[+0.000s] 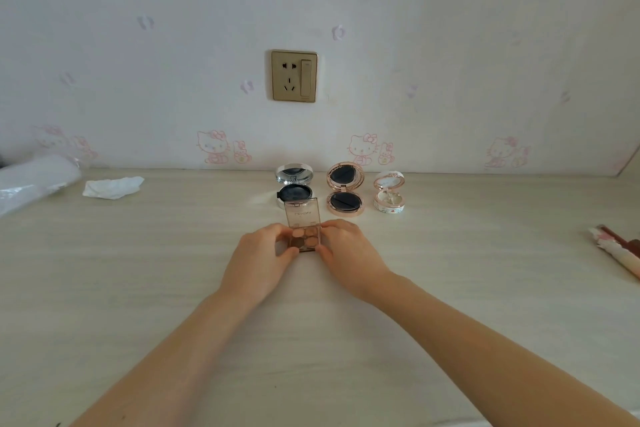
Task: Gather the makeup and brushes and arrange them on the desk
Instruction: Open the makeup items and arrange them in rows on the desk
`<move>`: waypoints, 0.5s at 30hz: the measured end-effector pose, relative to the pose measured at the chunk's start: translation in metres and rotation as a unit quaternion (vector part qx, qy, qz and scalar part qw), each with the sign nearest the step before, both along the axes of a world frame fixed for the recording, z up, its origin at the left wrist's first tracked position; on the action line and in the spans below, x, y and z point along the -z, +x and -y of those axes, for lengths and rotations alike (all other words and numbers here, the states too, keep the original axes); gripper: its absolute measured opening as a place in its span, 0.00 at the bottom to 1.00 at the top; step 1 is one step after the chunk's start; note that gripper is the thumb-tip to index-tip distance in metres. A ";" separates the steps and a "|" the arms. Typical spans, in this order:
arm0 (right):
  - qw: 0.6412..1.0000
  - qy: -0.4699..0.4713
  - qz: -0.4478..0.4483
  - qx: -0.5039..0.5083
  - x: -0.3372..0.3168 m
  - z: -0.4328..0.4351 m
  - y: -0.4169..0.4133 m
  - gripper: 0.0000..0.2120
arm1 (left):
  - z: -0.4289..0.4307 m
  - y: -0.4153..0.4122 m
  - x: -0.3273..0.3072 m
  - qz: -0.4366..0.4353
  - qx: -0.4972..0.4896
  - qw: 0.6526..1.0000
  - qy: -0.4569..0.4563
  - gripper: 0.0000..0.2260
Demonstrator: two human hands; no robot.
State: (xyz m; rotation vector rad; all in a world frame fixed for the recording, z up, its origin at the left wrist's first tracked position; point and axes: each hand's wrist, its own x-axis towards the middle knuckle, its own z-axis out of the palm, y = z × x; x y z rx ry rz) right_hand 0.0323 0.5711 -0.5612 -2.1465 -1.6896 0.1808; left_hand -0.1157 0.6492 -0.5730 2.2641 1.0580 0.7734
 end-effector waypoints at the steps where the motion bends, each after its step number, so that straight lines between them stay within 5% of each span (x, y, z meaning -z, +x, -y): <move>1: 1.000 -0.008 -0.002 0.002 0.000 -0.004 -0.001 0.14 | -0.003 -0.001 0.000 0.000 0.000 1.000 0.000 0.12; 15: 0.999 -0.034 0.026 0.013 -0.003 -0.020 -0.006 0.19 | -0.022 -0.007 -0.003 -0.026 -0.012 0.999 0.022 0.11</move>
